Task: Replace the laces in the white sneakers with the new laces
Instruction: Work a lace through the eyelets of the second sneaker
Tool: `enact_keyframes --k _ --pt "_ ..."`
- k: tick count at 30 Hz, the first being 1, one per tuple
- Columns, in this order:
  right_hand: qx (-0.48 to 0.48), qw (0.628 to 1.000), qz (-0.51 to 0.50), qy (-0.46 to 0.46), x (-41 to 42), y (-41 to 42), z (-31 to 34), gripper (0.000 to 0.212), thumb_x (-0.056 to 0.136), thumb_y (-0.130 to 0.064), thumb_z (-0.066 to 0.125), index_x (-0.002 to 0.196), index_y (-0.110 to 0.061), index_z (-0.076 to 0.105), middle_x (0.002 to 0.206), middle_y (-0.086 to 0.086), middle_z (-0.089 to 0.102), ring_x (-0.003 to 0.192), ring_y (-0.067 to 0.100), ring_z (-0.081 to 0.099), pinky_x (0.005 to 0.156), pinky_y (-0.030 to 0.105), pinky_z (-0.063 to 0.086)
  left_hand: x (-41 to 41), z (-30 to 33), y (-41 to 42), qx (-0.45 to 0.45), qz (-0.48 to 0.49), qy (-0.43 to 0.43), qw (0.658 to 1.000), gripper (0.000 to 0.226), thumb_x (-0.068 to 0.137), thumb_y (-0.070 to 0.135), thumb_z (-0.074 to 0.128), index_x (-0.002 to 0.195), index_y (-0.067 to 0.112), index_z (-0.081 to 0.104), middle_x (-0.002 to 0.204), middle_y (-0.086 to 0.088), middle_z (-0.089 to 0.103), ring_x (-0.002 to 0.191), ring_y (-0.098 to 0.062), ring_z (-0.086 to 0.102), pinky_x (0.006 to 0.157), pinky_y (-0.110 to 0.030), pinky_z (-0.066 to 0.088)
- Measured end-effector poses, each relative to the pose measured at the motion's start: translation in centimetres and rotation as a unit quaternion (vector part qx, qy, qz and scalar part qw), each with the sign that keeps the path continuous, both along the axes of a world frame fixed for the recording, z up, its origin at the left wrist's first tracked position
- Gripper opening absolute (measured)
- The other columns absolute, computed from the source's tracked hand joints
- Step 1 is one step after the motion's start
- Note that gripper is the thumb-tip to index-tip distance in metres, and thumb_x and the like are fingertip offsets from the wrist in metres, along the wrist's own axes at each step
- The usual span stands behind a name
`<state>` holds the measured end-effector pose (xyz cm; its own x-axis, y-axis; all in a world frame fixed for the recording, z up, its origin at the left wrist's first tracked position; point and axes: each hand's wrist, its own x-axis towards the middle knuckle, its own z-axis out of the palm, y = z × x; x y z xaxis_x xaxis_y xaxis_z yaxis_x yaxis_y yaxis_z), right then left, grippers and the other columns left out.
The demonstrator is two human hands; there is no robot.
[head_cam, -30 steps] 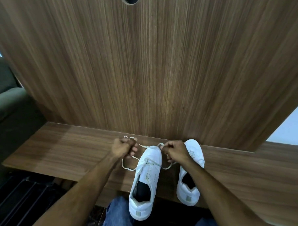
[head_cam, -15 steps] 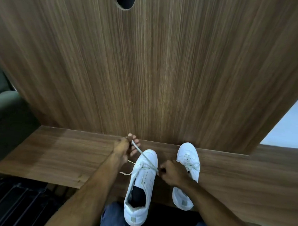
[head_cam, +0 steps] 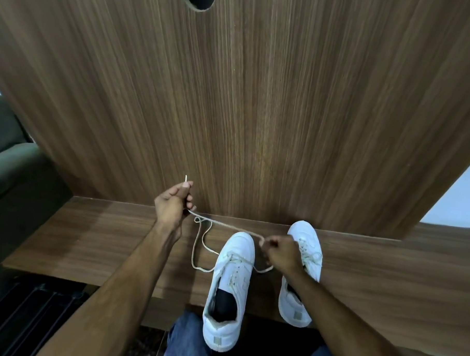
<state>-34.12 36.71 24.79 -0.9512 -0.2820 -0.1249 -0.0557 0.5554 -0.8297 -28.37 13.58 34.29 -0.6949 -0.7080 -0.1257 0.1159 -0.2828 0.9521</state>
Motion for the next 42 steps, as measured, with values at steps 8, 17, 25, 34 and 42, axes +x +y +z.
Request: enact_keyframes --k 8,17,25,34,42 --pt "-0.171 0.982 0.057 0.05 -1.5 -2.1 4.1 0.057 0.086 0.011 0.056 0.134 -0.018 0.051 0.139 -0.004 0.047 0.123 0.006 0.047 0.095 0.016 0.041 0.4 -1.5 0.0 -0.507 -0.132 -0.053 0.85 0.015 0.087 0.02 0.069 0.1 0.02 0.076 0.073 0.014 0.069 0.068 0.012 0.059 0.066 -0.012 0.045" --pt "0.167 0.976 0.137 -0.036 5.8 -3.3 -3.1 0.069 0.064 -0.072 0.053 0.112 -0.024 0.061 0.117 -0.002 0.063 0.108 0.022 0.061 0.083 0.029 0.047 1.0 -10.4 3.8 -0.434 -0.286 -0.303 0.799 0.014 0.081 0.023 0.068 0.076 0.032 0.077 0.081 0.011 0.072 0.08 -0.005 0.067 0.075 -0.022 0.052" --pt "0.224 0.969 0.106 0.012 6.4 -4.6 -4.4 0.037 0.085 -0.034 0.051 0.118 -0.019 0.054 0.126 0.004 0.051 0.116 0.027 0.054 0.088 0.033 0.046 1.9 -12.7 4.5 -0.455 -0.3 -0.338 0.767 0.015 0.074 0.042 0.059 0.078 0.05 0.07 0.088 0.014 0.073 0.085 -0.009 0.068 0.08 -0.03 0.055" --pt "0.025 0.996 0.015 -0.09 5.1 -2.8 -6.0 0.014 0.074 -0.013 0.049 0.061 -0.018 0.05 0.065 -0.004 0.056 0.067 0.019 0.053 0.063 0.032 0.038 2.1 -13.8 6.6 -0.571 -0.254 -0.341 0.702 0.023 0.087 0.035 0.053 0.102 0.032 0.07 0.11 0.005 0.063 0.105 -0.019 0.061 0.081 -0.029 0.047" --pt "-0.009 0.992 0.021 -0.127 4.5 -2.5 -6.9 0.024 0.068 -0.021 0.048 0.08 -0.011 0.067 0.074 -0.005 0.066 0.073 0.012 0.058 0.068 0.032 0.046 2.5 -14.2 6.9 -0.588 -0.274 -0.31 0.695 0.019 0.088 0.034 0.052 0.094 0.025 0.068 0.102 0.003 0.059 0.102 -0.021 0.058 0.073 -0.032 0.046"
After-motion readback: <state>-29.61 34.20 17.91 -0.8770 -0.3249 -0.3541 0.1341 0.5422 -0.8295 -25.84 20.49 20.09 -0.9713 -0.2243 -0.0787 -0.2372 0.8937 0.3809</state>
